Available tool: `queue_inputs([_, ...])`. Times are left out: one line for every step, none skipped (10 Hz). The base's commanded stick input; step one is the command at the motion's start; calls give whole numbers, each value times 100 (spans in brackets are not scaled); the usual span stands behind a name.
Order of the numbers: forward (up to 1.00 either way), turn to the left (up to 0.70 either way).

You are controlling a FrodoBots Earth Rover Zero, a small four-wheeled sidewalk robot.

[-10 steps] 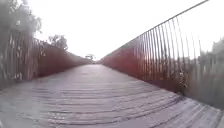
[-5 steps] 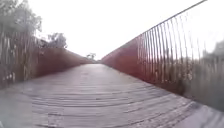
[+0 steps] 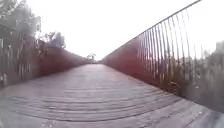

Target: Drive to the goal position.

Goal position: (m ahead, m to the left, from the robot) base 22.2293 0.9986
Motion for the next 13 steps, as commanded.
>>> queue_inputs([70,0])
queue_inputs([70,0])
queue_inputs([70,0])
queue_inputs([70,0])
queue_inputs([70,0])
queue_inputs([70,0])
queue_inputs([70,0])
queue_inputs([70,0])
queue_inputs([70,0])
queue_inputs([70,0])
queue_inputs([70,0])
queue_inputs([70,0])
queue_inputs([70,1])
